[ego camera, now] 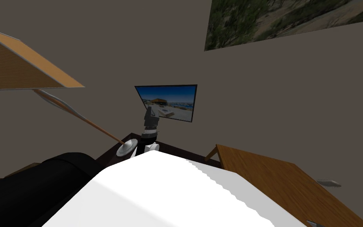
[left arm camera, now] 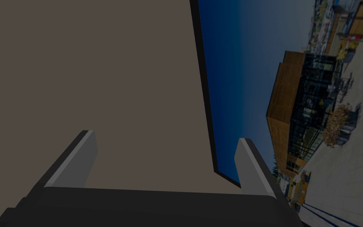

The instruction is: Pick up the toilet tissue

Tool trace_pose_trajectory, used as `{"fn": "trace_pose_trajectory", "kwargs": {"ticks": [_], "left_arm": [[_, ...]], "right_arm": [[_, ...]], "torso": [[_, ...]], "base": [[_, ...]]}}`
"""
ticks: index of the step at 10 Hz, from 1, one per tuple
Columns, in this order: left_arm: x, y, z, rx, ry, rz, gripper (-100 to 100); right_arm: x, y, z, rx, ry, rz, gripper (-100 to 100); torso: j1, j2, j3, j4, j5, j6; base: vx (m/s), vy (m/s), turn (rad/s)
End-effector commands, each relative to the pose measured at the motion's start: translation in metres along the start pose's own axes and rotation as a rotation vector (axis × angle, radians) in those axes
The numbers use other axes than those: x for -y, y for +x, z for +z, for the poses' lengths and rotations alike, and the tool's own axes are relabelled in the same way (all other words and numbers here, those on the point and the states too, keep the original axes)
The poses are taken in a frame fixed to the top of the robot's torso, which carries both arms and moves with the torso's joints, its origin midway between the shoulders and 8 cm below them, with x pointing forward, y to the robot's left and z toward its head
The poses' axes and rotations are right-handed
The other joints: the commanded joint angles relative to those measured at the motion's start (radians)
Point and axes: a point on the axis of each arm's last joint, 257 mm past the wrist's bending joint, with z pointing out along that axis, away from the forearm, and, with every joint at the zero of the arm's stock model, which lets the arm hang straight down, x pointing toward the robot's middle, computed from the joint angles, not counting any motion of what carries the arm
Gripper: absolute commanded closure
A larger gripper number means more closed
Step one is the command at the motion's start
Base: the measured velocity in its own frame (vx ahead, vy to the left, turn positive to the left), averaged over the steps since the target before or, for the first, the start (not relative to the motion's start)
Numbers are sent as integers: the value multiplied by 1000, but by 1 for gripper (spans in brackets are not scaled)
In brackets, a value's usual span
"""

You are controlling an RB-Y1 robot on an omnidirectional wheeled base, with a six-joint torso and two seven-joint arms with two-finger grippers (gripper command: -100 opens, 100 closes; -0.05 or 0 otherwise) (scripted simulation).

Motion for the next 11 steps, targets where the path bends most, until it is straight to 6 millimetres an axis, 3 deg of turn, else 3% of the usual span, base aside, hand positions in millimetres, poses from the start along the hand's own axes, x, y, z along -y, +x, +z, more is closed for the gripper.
{"fn": "trace_pose_trajectory", "kwargs": {"ticks": [1,11], "left_arm": [[0,0,0,0,0,0,0],[0,0,0,0,0,0,0]], "right_arm": [[1,-4,-2,3,1,-100,-100],[0,-22,-6,23,1,-520,-100]], "torso": [[0,0,0,0,0,0],[-1,0,0,0,0,0]], "base": [[-29,-5,-7],[-26,-7,-1]]}}
